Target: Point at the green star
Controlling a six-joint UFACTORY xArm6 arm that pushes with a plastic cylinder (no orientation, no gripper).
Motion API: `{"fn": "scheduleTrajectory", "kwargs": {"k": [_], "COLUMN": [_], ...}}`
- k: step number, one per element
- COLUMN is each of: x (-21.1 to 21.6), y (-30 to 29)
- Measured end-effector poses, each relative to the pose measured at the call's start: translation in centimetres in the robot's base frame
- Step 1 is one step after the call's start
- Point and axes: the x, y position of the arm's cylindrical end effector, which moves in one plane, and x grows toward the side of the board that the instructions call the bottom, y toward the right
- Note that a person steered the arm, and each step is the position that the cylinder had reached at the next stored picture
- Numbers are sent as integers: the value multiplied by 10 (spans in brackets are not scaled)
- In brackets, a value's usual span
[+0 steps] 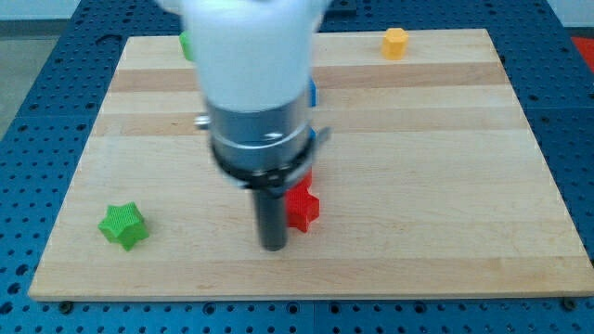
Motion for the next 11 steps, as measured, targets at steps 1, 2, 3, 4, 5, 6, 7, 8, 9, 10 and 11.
{"fn": "scheduleTrajectory", "kwargs": {"k": [1, 2, 3, 4, 5, 6, 7, 8, 9, 10, 11], "x": [32, 43, 43, 43, 43, 43, 43, 35, -15, -47, -47], "y": [-68, -148, -199, -206, -199, -175, -166, -218, -221, -196, -177]}}
